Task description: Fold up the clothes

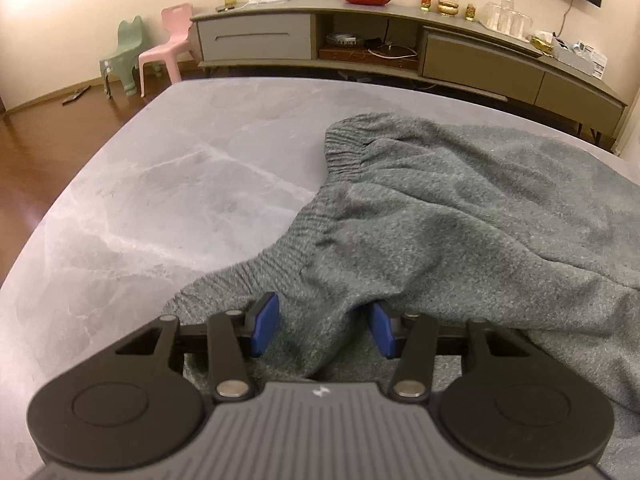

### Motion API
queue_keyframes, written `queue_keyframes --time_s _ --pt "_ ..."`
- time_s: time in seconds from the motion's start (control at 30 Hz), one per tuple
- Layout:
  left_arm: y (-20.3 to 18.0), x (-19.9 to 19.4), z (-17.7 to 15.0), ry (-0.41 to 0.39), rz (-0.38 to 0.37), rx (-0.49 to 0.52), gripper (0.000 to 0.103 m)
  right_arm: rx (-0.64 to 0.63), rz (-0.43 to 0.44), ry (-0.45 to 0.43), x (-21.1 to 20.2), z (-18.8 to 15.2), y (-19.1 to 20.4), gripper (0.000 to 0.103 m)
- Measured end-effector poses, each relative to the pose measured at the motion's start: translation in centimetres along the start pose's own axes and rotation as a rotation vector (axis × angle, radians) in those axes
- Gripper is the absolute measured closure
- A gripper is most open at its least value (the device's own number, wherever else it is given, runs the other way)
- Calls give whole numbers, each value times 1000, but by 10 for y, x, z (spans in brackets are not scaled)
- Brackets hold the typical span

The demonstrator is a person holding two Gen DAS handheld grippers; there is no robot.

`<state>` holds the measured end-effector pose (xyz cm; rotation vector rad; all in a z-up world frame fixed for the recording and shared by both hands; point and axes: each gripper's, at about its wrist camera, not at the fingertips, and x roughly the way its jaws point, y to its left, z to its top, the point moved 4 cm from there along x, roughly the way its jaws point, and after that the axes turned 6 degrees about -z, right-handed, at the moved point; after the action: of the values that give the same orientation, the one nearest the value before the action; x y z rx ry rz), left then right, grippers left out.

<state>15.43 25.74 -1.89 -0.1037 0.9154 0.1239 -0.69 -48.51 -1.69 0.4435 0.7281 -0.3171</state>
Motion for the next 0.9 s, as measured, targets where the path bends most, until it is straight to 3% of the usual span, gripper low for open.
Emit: queue_keyframes --time_s 0.1,0.17,0.2,0.23,0.4,0.5,0.73,0.87,0.9 --pt "-2 4 -2 11 7 14 54 -14 -25 79 27 -2 5 37" --pt "-1 6 -3 12 12 15 53 -31 -46 93 40 2 9 54" --pt "-1 7 -3 13 15 14 52 -34 -43 82 44 7 11 87" --pt "0 8 -4 14 18 12 52 -36 -23 51 42 13 14 103" --pt "3 14 -4 13 69 18 52 8 42 -135 34 57 24 103" --pt "2 15 -2 10 102 17 53 23 -18 -138 63 73 28 103" --pt "-2 2 5 -16 192 16 54 -80 -163 -66 136 82 40 103" --pt "6 -6 6 -13 238 -27 69 -85 -208 -41 150 87 31 103" --pt "4 -16 8 -39 223 -33 69 -79 -203 -51 143 90 28 92"
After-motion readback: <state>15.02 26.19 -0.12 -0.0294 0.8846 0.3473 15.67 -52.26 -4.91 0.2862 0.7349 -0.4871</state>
